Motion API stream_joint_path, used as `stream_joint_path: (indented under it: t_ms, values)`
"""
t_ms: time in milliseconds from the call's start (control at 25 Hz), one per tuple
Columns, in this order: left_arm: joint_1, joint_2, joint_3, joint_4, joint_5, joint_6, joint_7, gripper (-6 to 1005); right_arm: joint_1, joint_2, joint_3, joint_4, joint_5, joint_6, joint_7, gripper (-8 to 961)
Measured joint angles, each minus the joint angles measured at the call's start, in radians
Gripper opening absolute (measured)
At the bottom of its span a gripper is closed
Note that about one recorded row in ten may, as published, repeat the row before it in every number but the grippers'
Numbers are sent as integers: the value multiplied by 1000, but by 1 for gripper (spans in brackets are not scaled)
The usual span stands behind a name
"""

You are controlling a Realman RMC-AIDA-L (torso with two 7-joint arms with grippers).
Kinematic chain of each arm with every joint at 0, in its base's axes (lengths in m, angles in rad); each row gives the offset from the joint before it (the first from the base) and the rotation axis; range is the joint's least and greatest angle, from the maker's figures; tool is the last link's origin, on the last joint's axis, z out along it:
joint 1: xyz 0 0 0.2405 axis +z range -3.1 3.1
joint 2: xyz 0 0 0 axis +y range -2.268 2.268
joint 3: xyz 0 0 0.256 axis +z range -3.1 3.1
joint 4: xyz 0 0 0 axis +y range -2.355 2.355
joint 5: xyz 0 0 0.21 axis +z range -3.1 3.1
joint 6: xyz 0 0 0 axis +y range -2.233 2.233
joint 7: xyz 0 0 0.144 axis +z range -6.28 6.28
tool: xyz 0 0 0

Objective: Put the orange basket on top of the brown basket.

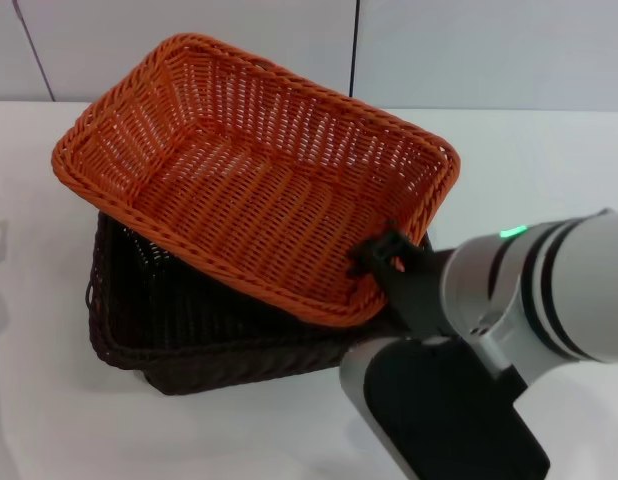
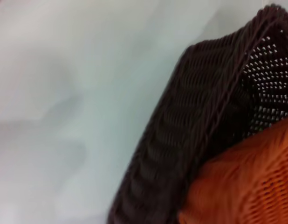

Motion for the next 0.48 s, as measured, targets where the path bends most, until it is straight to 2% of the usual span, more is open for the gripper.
stream_joint_path:
  t_ms: [40, 280, 480]
  values:
    - [0, 1, 0, -1, 0, -1, 0, 797, -4, 5, -8, 2, 0, 21, 13, 544]
    - [0, 2, 4, 1, -1, -3, 0, 797, -19, 17, -26, 11, 0, 35, 33, 599]
    - [3, 1, 9, 2, 2, -6, 0, 797, -31, 33, -52, 12, 0, -17, 50, 644]
